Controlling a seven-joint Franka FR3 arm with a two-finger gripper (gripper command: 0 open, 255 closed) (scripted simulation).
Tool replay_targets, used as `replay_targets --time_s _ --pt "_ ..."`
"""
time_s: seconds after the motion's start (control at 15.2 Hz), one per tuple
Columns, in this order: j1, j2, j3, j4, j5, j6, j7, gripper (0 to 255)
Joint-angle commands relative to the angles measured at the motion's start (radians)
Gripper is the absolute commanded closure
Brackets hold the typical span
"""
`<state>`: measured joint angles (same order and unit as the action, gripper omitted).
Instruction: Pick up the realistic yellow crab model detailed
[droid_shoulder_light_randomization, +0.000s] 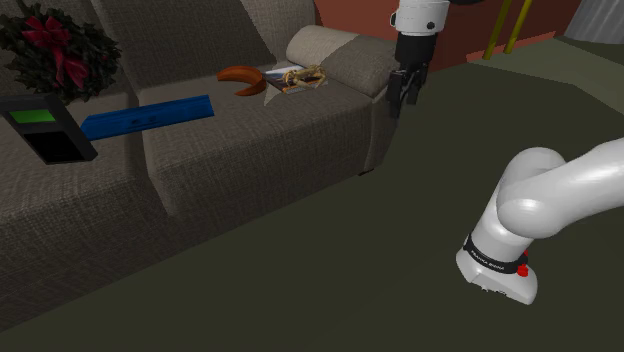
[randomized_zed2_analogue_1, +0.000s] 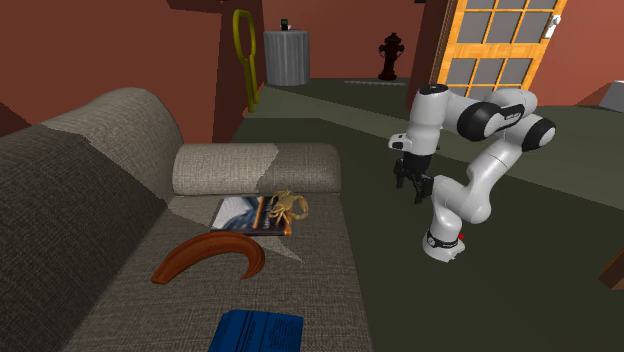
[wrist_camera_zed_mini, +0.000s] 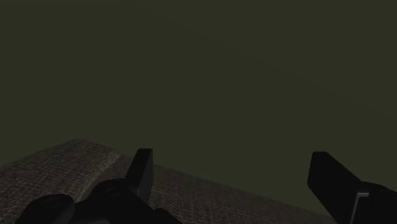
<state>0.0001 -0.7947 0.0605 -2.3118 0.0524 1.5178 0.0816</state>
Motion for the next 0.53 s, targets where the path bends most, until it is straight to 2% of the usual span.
replay_targets --time_s 0.0,0.46 --pt "0.000 0.000 0.000 0.000 0.000 0.000 0.000 0" --pt "-0.042 0.215 0.036 0.121 0.026 0.172 0.122 0"
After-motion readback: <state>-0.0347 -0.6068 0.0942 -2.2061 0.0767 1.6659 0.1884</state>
